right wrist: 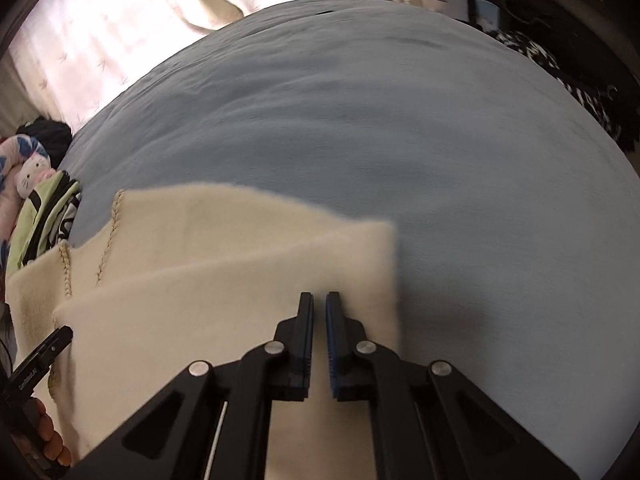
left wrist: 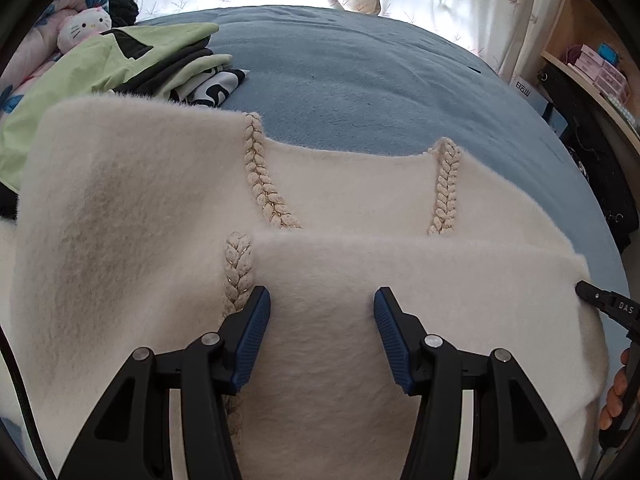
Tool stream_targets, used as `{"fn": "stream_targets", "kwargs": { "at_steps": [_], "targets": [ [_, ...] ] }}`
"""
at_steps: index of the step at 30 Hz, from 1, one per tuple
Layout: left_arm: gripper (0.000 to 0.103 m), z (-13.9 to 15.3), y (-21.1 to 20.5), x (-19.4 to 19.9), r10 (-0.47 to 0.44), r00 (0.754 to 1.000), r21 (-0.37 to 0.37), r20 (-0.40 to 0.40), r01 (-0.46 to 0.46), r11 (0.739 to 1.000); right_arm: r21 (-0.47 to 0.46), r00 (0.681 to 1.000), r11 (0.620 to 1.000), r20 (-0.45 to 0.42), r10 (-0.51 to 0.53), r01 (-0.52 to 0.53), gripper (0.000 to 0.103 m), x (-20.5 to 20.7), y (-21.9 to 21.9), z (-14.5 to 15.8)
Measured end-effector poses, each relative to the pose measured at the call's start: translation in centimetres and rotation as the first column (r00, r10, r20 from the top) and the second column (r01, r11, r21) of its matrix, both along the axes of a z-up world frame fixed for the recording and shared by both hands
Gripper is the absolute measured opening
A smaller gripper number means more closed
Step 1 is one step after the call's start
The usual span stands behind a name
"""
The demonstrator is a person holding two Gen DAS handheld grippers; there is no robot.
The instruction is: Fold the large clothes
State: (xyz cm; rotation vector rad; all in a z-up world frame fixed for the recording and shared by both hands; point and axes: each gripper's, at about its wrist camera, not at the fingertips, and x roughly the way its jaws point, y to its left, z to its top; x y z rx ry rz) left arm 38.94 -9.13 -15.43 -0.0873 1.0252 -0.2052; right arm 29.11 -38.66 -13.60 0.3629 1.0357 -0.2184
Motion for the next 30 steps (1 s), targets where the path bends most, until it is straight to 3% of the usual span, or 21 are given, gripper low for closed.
{"fn": "stream_targets", "kwargs": {
  "at_steps": [5,7,9,10,19,30],
  "targets": [
    [0.053,1.0,-0.1,-0.4,0.009,1.000,-0.002,-0.010,-0.009,1.000,-0.017,1.000,1.000,-0.002,-0.013,0.013,0.010,-1.5,0.5,1.5],
    [0.053,1.7,0.1,-0.8,0.012,1.000,-0.008,-0.005,-0.012,1.000,-0.016,1.000,1.000,0.008,-0.011,0.012,0.019,-1.8,1.0,2.2],
    [0.054,2.7,0.2,-1.4,0.013,1.000,-0.003,0.004,-0.013,1.000,-0.013,1.000,1.000,0.021,-0.014,0.014,0.039,-2.7,1.5,3.0],
    [0.055,3.3,0.3,-1.8,0.013,1.000,-0.001,0.012,-0.012,1.000,-0.015,0.999,1.000,0.031,-0.013,0.013,0.042,-3.1,1.8,3.5],
    [0.058,7.1,1.7,-6.0,0.018,0.999,-0.025,0.041,-0.017,1.000,-0.014,0.998,0.999,0.045,0.031,-0.031,0.042,-6.5,4.9,5.9],
    [0.058,9.9,3.5,-15.5,-0.058,0.993,-0.043,0.100,0.063,0.997,0.036,0.993,0.995,0.075,0.092,-0.095,0.042,-13.2,10.8,7.4]
  ]
}}
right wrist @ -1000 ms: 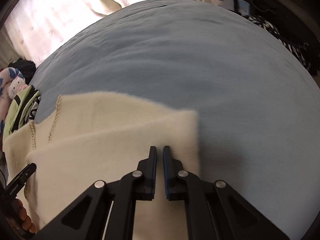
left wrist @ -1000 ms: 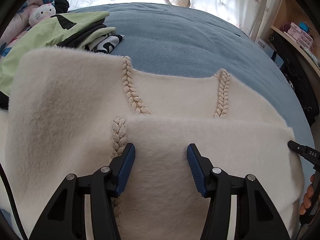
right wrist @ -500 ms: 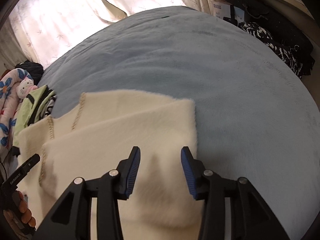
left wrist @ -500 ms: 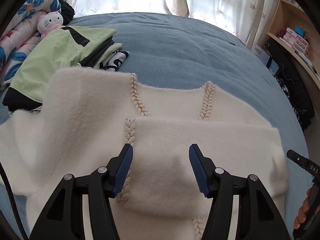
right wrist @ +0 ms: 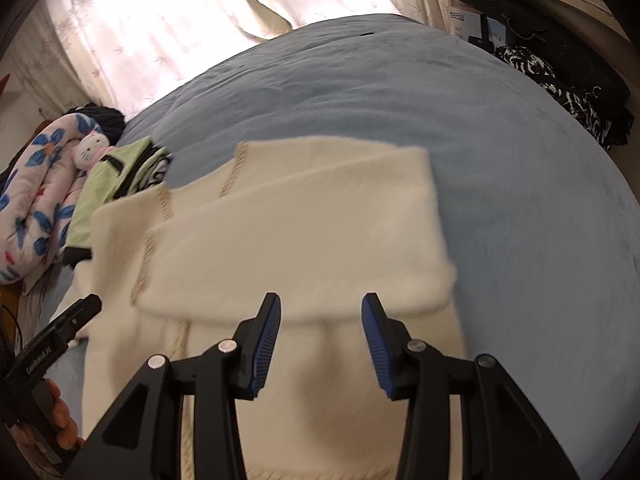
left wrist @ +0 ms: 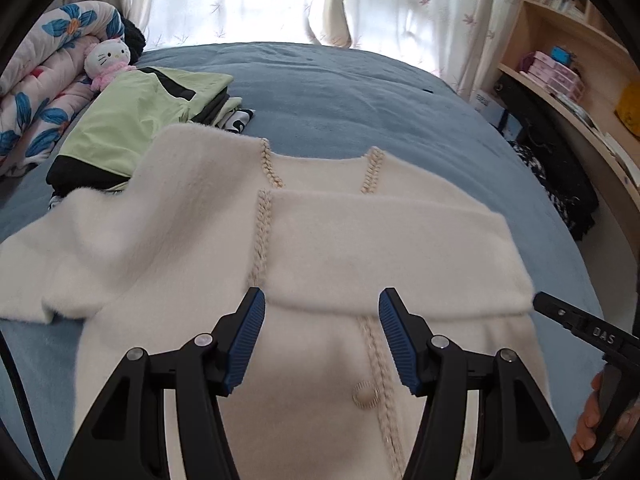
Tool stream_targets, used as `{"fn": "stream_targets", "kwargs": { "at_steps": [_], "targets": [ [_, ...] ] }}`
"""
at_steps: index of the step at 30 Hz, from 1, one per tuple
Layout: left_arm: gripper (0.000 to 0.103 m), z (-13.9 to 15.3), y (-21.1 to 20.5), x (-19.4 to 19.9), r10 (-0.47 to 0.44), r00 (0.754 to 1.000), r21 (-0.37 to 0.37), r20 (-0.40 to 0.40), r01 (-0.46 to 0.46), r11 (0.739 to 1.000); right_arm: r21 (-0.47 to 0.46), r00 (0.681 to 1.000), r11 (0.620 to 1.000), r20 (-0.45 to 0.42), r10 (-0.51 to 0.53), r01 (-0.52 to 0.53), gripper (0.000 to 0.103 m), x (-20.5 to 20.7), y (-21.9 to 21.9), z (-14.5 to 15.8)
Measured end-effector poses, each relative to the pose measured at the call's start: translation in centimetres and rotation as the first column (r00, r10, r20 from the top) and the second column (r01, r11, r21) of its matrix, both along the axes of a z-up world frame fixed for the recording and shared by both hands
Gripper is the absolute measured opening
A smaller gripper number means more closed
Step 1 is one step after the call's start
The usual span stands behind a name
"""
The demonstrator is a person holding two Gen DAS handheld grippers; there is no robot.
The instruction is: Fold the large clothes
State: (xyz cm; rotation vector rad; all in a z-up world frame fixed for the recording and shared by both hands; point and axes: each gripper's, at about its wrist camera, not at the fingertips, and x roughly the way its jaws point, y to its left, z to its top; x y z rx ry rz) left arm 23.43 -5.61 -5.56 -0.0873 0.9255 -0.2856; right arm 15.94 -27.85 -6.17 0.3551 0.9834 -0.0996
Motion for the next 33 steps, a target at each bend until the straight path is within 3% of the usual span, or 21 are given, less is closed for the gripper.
{"fn": "stream_targets", "kwargs": {
  "at_steps": [8,11,13,16,21,25,33],
  "targets": [
    [0.058,1.5,2.6,-7.1,-0.050,0.999,-0.039,0.018,0.050,0.998,0.035,0.997,0.996,0.020,0.076,-0.077,0.042,-4.2,6.0,0.6],
    [0.060,1.9,4.5,-9.2,-0.019,0.999,-0.041,0.046,0.021,0.999,0.053,0.993,0.992,0.034,0.113,-0.115,0.042,-5.2,8.4,1.2],
    [0.067,2.1,5.8,-10.4,-0.003,0.998,-0.026,0.062,0.005,1.000,0.057,0.989,0.989,0.046,0.137,-0.140,0.042,-5.7,10.0,1.7],
    [0.067,2.4,8.0,-11.8,0.032,0.995,0.001,0.094,-0.032,0.999,0.058,0.981,0.981,0.061,0.183,-0.187,0.042,-6.1,12.8,2.3],
    [0.067,2.2,13.4,-12.3,0.129,0.989,-0.022,0.067,-0.128,0.992,0.044,0.960,0.961,0.070,0.270,-0.273,0.042,-6.1,17.7,2.9],
    [0.052,1.7,17.5,-12.0,0.193,0.979,-0.026,0.064,-0.192,0.981,0.008,0.942,0.944,0.067,0.329,-0.331,0.042,-5.3,21.5,2.9],
    [0.051,-0.5,25.3,-10.6,0.309,0.950,-0.019,0.036,-0.309,0.951,-0.071,0.917,0.918,0.059,0.393,-0.389,0.042,-3.0,28.1,2.2]
  ]
}}
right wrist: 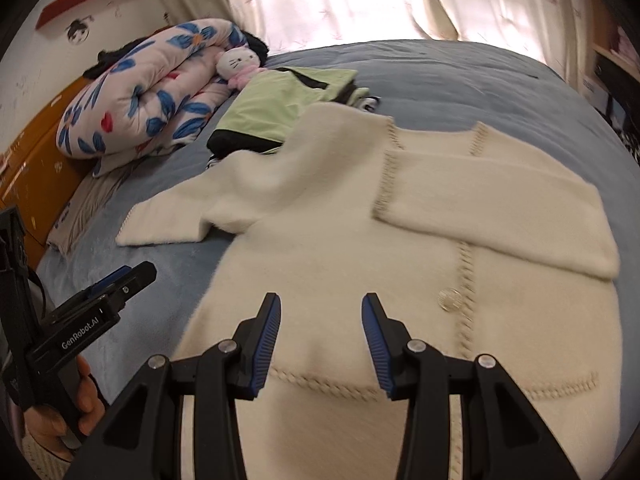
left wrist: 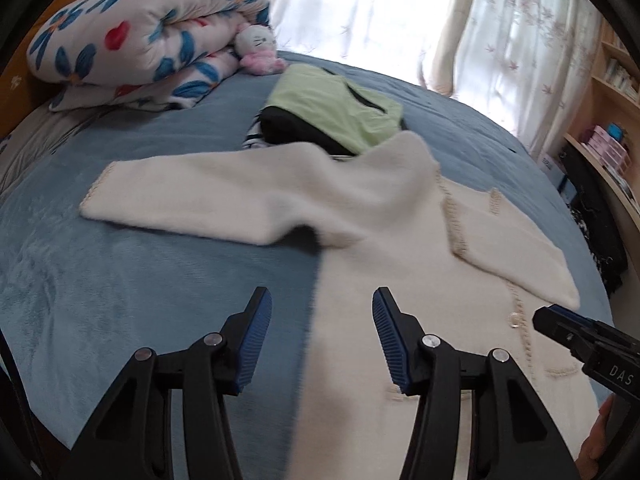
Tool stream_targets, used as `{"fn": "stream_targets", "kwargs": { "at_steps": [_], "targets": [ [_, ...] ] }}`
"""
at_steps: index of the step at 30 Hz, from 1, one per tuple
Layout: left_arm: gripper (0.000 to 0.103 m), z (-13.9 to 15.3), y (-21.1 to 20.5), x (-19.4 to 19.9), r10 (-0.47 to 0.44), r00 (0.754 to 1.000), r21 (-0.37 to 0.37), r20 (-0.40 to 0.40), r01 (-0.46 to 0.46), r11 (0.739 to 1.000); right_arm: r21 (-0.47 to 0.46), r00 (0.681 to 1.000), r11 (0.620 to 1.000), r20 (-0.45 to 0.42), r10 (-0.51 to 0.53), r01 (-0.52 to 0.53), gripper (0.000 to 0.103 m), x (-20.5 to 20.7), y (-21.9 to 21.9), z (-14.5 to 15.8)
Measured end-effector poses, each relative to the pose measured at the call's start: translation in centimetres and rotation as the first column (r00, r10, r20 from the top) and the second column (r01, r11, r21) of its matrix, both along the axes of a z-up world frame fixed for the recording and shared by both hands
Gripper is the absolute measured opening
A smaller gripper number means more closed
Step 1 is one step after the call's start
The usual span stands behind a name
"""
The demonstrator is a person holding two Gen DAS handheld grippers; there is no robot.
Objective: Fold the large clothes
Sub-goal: 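Close the left tool on the other sleeve cuff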
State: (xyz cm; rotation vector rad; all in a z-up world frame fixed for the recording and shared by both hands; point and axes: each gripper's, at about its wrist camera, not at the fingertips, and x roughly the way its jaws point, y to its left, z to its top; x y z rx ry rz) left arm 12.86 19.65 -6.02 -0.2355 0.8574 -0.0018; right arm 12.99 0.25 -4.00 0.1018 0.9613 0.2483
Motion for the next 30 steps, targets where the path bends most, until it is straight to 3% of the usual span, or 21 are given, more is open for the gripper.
{"fn": "stream_targets", "kwargs": {
  "at_steps": [6,11,16,20,27,29,30],
  "targets": [
    [0.051,-2.7,6.7,1.9,0.067,0.996,-0.046,-0.057,-0.070,0.996,-0.049,1.000,0.999,0.000,0.013,-0.013,0.042,2.5,4.3,-1.7],
    [0.051,-5.9,12.8,4.0,0.081,0.990,-0.162,-0.118,-0.100,0.982,-0.105,1.000,0.994,0.014,0.021,-0.019,0.042,4.5,7.4,-3.0],
    [0.051,-9.7,18.7,6.4,0.098,0.977,-0.313,-0.189,-0.154,0.937,-0.122,0.999,0.991,0.000,0.047,-0.046,0.042,6.0,10.0,-4.4],
    [0.051,-11.1,21.9,7.7,0.130,0.974,-0.387,-0.186,-0.194,0.901,-0.135,0.997,0.988,-0.023,0.077,-0.079,0.042,6.4,11.2,-5.7],
    [0.051,-12.2,26.4,10.9,0.243,0.953,-0.403,-0.181,-0.297,0.866,-0.126,0.996,0.989,-0.056,0.073,-0.080,0.042,6.8,11.1,-7.1],
    [0.038,-12.2,27.0,11.6,0.280,0.944,-0.390,-0.176,-0.329,0.860,-0.115,0.996,0.991,-0.065,0.064,-0.071,0.042,6.9,10.7,-7.4],
    [0.017,-12.3,27.3,12.1,0.295,0.937,-0.377,-0.188,-0.346,0.859,-0.107,0.996,0.992,-0.072,0.057,-0.065,0.042,6.9,10.4,-7.5]
  ]
}}
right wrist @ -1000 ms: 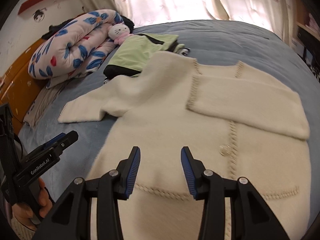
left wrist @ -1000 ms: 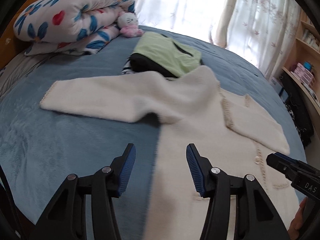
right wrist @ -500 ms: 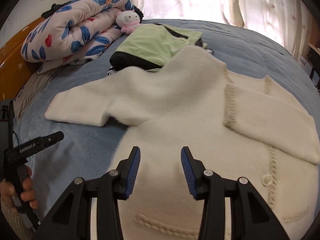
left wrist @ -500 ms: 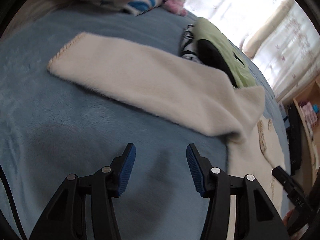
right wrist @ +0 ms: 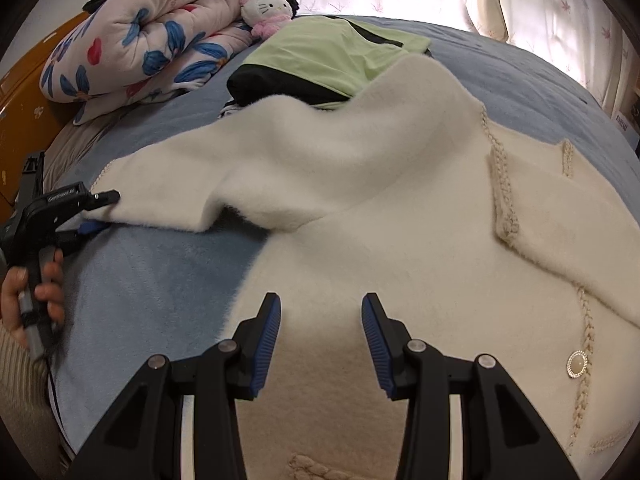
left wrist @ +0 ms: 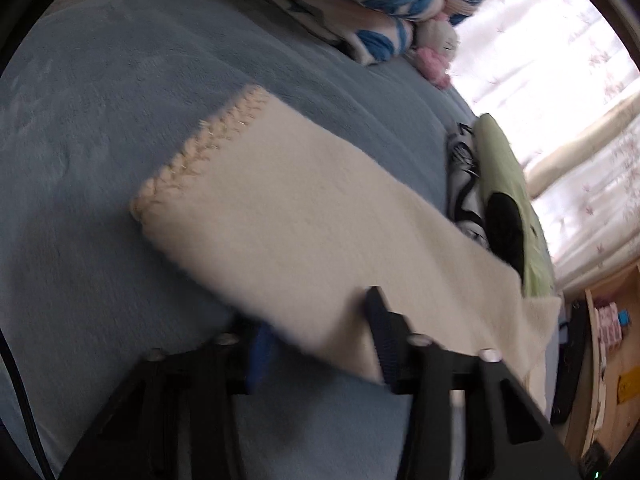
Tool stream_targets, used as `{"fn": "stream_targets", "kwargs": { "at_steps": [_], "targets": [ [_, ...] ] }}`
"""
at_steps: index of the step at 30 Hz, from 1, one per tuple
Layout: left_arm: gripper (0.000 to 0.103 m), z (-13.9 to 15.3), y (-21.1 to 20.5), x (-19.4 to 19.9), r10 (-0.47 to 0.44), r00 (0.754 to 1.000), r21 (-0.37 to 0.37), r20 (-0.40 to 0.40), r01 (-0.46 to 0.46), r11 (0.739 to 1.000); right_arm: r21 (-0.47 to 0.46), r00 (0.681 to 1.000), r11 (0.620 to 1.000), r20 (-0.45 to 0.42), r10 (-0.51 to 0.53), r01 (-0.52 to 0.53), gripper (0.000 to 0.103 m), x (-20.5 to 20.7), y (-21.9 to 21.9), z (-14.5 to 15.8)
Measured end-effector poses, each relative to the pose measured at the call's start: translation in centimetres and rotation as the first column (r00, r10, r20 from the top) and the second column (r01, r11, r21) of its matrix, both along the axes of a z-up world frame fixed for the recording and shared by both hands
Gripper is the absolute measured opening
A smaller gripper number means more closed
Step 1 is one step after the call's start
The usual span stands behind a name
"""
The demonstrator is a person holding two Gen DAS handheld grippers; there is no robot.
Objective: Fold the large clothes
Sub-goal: 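Close the left tool on the other sleeve cuff, then fold the held sleeve across the cardigan body and open the left tool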
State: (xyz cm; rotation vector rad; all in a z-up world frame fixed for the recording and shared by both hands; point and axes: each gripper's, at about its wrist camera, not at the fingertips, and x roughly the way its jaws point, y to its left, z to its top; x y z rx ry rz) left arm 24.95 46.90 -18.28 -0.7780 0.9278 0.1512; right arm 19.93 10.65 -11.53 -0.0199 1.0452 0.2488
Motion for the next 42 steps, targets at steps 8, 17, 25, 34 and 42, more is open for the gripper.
{"fn": "stream_targets", "kwargs": {
  "at_steps": [8,17,25,34,42],
  "targets": [
    [0.006,7.2,-5.1,0.5,-0.059,0.993,0.225,0.100,0.035,0.974,0.054,0.998,0.997,-0.009,-0.058,0.059,0.042,-0.7,-3.4,0.3],
    [0.006,15.7,-24.5,-0.8,-0.485,0.842,0.328,0.237,0.401,0.856,0.119,0.982,0.977,0.040,-0.185,0.179,0.042,-2.4,-10.8,2.8],
    [0.036,6.4,-37.9,-1.6,-0.663,0.748,0.297,-0.031,0.640,0.709,0.141,0.953,0.943,-0.001,-0.304,0.301,0.043,-4.2,-18.4,1.9],
    [0.077,4.6,-39.7,-5.4,-0.709,0.699,0.272,-0.087,0.702,0.659,0.203,0.950,0.929,-0.034,-0.310,0.310,0.043,-5.3,-20.3,1.2],
    [0.077,7.6,-34.4,-10.4,-0.609,0.792,0.309,-0.048,0.592,0.745,0.199,0.984,0.964,0.011,-0.180,0.174,0.046,-4.6,-15.3,3.1]
  ]
}}
